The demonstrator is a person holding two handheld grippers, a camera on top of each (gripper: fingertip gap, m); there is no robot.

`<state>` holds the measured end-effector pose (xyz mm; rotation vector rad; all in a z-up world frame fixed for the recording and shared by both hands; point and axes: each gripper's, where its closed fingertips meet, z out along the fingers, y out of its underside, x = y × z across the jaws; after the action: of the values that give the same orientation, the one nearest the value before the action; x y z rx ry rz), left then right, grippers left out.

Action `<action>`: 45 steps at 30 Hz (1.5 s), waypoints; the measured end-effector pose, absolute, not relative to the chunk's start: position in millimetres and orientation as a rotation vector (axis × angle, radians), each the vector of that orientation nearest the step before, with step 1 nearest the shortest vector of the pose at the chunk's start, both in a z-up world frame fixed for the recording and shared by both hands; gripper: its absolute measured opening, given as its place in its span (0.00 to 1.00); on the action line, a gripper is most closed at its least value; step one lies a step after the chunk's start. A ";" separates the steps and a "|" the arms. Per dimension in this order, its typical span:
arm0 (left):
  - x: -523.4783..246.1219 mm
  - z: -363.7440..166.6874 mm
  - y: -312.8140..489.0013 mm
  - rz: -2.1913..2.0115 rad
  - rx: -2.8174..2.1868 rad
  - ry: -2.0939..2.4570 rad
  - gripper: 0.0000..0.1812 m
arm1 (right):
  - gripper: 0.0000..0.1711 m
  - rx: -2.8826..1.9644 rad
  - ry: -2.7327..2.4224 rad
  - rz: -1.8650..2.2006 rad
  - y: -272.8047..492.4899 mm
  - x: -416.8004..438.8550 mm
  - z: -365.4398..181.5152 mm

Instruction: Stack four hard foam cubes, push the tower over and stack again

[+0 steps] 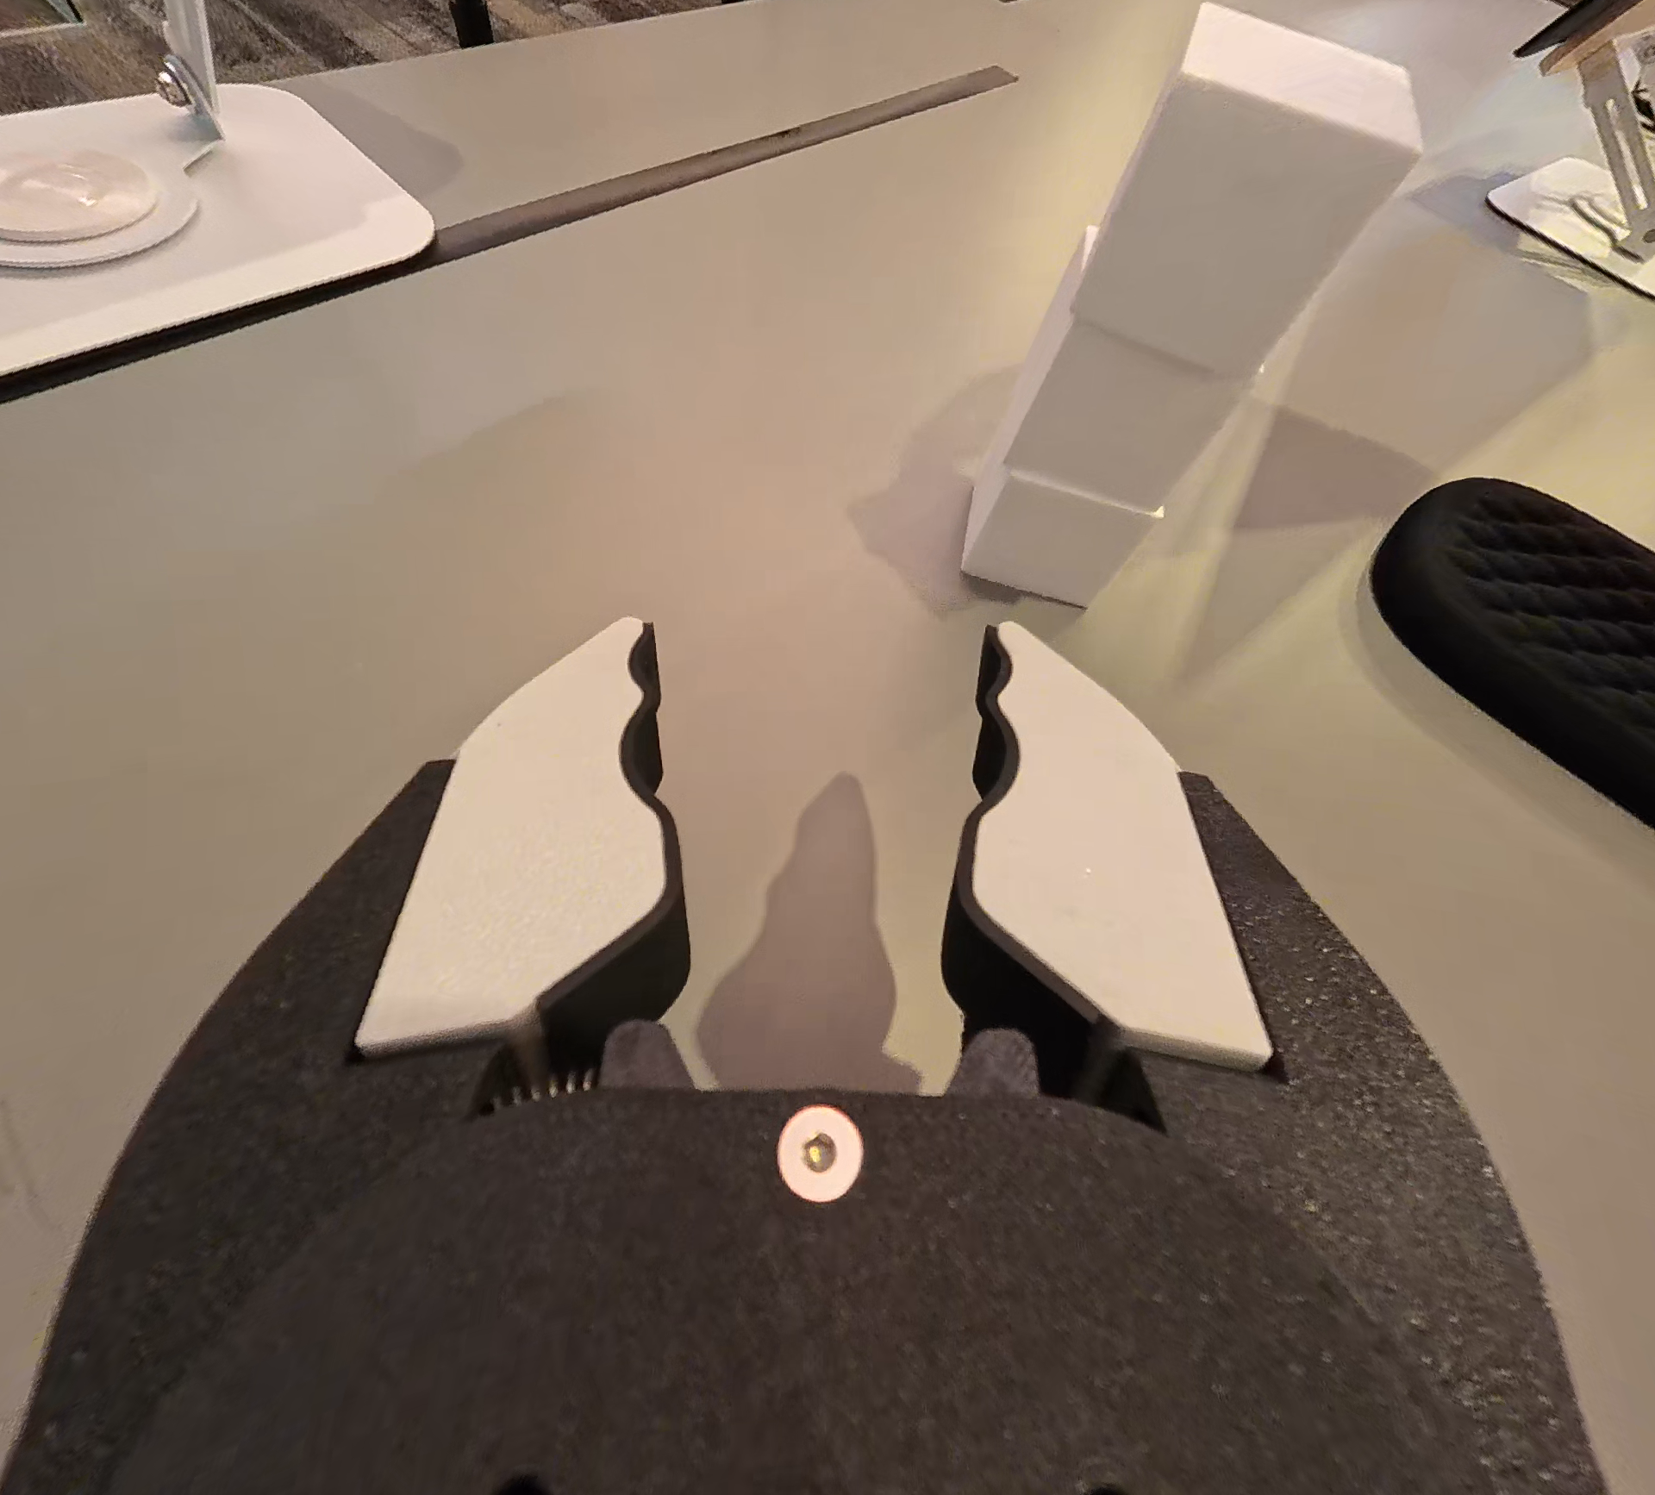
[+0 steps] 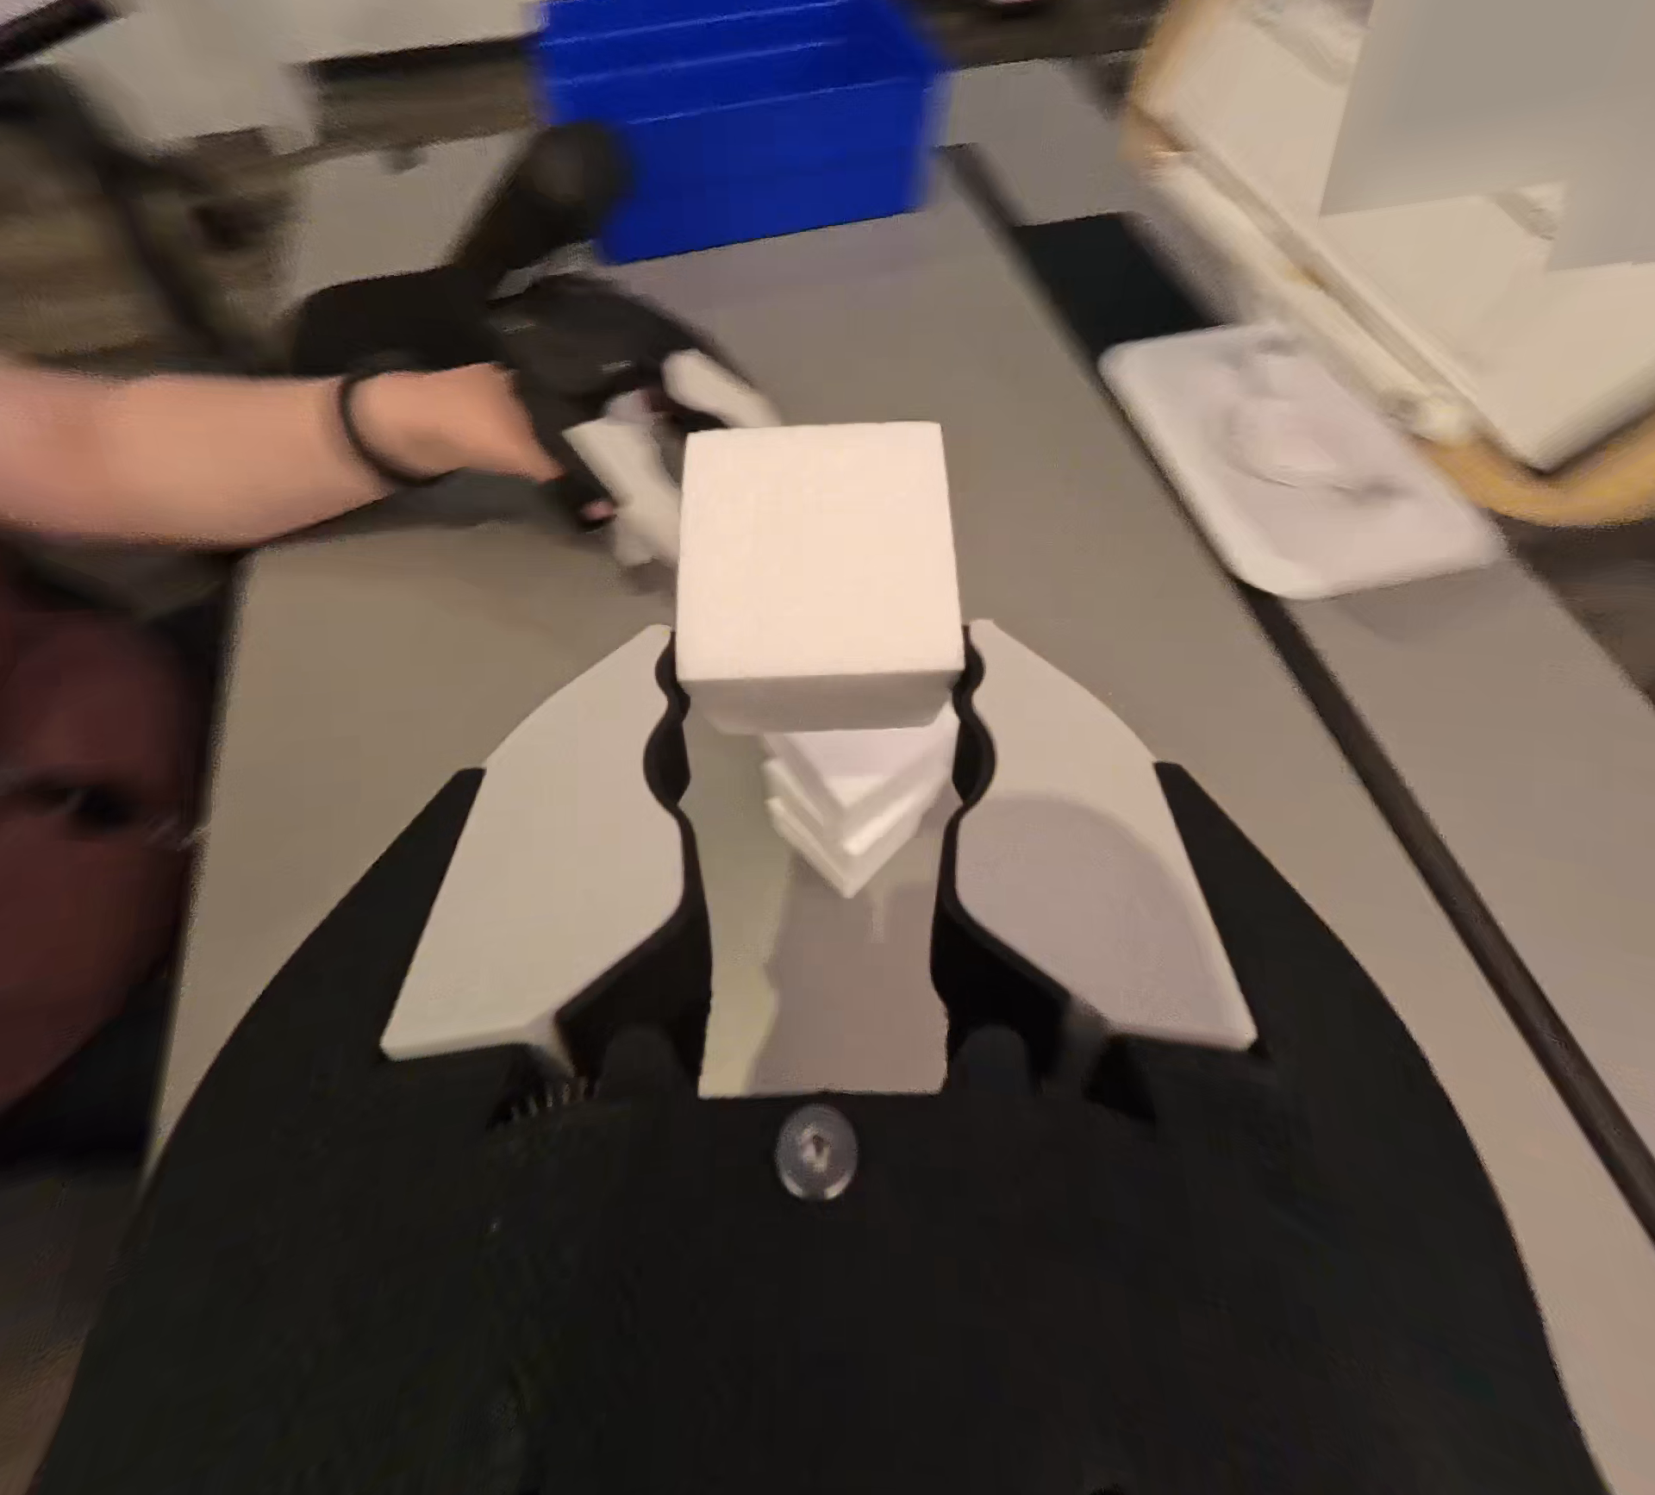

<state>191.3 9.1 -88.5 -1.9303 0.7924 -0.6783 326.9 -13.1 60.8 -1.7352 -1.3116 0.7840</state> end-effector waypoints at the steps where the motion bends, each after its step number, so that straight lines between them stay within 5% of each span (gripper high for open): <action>1: 190.4 -89.9 9.5 -0.678 -1.937 0.792 0.38 | 0.34 -1.732 -1.421 0.809 -17.4 322.5 57.3; 17: 192.7 -90.1 5.8 -0.669 -1.931 0.823 0.37 | 0.34 -1.710 -1.867 0.712 -1.8 317.3 8.8; 25: 195.1 -98.3 3.8 -0.614 -1.939 0.862 0.39 | 0.42 -1.742 -1.773 0.756 1.1 317.4 5.5; 30: 187.4 -75.8 8.0 -0.691 -1.888 0.771 0.39 | 0.47 -1.520 -1.339 0.933 -15.5 330.2 50.4; 32: 178.0 -64.2 12.6 -0.694 -1.857 0.723 0.39 | 0.38 -1.468 -1.072 1.028 -21.5 354.3 54.6; 34: 162.7 -59.7 19.7 -0.631 -1.853 0.699 0.38 | 0.08 -1.564 -0.801 1.069 -10.1 384.1 26.1; 35: 152.9 -59.4 24.3 -0.574 -1.858 0.690 0.37 | 0.00 -1.689 -0.669 1.061 0.1 399.0 -1.6; 39: 106.5 -63.1 44.4 -0.309 -1.894 0.623 0.28 | 0.00 -2.150 -0.264 0.962 14.3 433.0 -97.9; 45: 80.9 -60.9 49.5 -0.345 -1.938 0.503 0.25 | 0.00 -2.403 -0.271 0.539 16.2 410.7 -101.5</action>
<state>80.9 49.5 -60.9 -1.9375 0.5034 -0.3452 410.7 16.2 -101.5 -2.4025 -0.2715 0.5393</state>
